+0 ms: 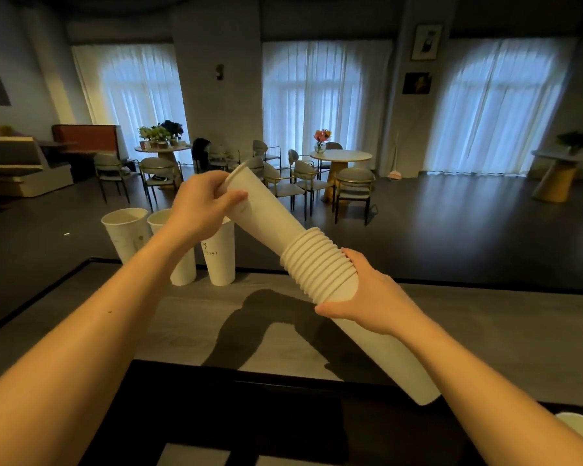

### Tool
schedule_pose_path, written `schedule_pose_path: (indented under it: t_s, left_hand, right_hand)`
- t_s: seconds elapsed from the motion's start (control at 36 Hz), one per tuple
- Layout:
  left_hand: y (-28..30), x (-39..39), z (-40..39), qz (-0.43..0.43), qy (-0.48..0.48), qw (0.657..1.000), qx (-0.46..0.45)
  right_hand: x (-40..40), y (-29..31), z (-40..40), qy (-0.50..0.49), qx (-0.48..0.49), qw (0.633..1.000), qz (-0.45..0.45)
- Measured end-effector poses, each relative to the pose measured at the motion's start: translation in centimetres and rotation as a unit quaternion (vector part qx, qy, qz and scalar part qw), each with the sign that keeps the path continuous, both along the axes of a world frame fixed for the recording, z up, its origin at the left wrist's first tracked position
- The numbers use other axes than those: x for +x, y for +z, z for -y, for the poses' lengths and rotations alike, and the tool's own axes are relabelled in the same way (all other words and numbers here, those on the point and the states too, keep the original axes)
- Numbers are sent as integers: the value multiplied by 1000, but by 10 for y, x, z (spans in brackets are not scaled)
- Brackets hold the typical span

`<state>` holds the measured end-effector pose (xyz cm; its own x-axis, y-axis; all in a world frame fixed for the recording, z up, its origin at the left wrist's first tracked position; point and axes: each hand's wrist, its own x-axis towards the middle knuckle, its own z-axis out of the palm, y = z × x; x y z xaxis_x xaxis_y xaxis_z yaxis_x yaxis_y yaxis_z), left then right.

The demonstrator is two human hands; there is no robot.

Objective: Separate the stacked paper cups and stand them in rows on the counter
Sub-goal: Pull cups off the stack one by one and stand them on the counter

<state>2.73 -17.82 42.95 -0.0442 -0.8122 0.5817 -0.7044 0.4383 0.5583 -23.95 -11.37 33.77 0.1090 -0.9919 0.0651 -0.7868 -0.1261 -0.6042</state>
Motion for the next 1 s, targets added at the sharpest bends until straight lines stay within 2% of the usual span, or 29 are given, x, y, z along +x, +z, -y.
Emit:
schedule_pose_path:
  t_s: [0.06,0.11,0.17,0.31,0.5,0.67,0.75,0.78,0.83,0.89,0.94,1.0]
  left_hand:
    - [-10,-3,11,57,21,998,-13]
    - [-27,-10,25,121,20,992,12]
    - [-44,-19,33,178,10,983,45]
    - [-73,-35,59,295,22,954,51]
    - [-88,-27,92,317,41,947,12]
    - [-90,-25,104,334,47,941,14]
    - [-88,-23,106,305,29,950,55]
    - [-85,-22,105,289,19,956,39]
    - [-78,-22,97,264,19,963,-48]
    - [-69,-29,83,196,15,974,-112]
    - [-59,-40,62,77,-50,995,-45]
    - [-49,-48,40,-1,-156,979,128]
  right_hand:
    - [-5,-5,5,-9,7,1000,-5]
    - [-8,-11,12,-11,10,1000,-1]
    - [-9,-15,17,-9,11,1000,4]
    - [-8,-28,36,-13,13,1000,16]
    - [0,-38,58,-3,1,1000,23]
    - [9,-41,69,6,-4,999,35]
    - [9,-42,68,8,-5,999,36]
    - [9,-41,67,9,-7,999,38]
    - [7,-39,64,14,-15,999,45]
    - [5,-36,58,17,-29,998,51]
    - [2,-32,51,19,-40,997,57]
    - [0,-27,43,20,-46,997,63]
